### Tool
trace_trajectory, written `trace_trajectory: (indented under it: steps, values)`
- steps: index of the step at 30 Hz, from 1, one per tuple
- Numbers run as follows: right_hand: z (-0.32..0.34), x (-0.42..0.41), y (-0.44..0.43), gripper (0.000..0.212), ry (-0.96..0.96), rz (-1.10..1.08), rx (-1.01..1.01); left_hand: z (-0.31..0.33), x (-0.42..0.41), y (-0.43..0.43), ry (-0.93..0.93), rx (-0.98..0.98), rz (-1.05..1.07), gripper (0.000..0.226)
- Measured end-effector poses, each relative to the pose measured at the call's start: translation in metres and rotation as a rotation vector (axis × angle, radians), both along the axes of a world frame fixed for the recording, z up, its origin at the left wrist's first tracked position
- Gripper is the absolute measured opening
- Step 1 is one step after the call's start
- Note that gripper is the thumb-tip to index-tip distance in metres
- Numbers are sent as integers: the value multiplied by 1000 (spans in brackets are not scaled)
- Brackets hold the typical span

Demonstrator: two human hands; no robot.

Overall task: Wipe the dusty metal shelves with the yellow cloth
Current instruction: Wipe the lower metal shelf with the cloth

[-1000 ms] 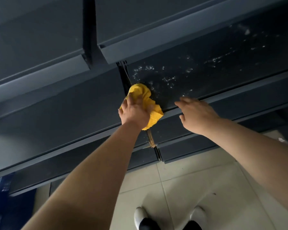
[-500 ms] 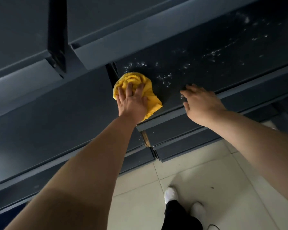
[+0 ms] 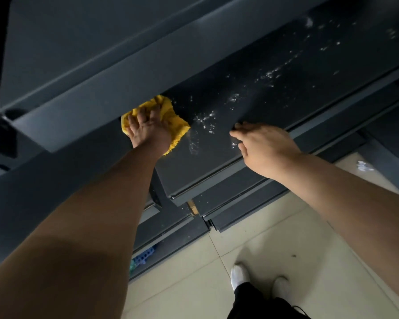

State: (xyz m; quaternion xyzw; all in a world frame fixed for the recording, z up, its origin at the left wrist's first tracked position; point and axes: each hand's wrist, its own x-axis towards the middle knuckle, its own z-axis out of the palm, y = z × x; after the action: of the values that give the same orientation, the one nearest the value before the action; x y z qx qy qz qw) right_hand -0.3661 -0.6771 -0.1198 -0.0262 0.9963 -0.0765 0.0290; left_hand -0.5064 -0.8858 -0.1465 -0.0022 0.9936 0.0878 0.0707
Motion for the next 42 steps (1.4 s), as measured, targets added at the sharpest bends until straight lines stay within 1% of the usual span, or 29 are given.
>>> trace_trajectory:
  steps: [5, 11, 15, 17, 23, 27, 34, 38, 42]
  values:
    - [0, -1, 7, 37, 62, 8, -54, -1, -3, 11, 20, -36, 34, 55]
    - [-1, -2, 12, 31, 77, 68, -43, 0, -4, 20, 0, -49, 73, 55]
    - [5, -6, 26, 34, 19, 102, -126, 2, -3, 41, -3, -59, 75, 55]
    - [8, -5, 42, 38, 23, 82, -159, 1, -4, 56, 6, -54, 68, 54]
    - [6, -5, 107, 44, 9, -4, -46, 2, -9, 100, 16, -48, 77, 53]
    - [8, -6, 129, 50, -45, 72, 18, 4, -11, 139, 13, -11, 34, 54]
    - [10, -11, 148, 56, -107, 183, -111, 10, -17, 199, 9, 9, -56, 56]
    - [11, -15, 150, 56, -144, 201, -140, 11, -18, 205, -1, 43, -129, 55]
    - [12, -19, 150, 55, -161, 220, -121, 12, -10, 198, 2, 58, -218, 52]
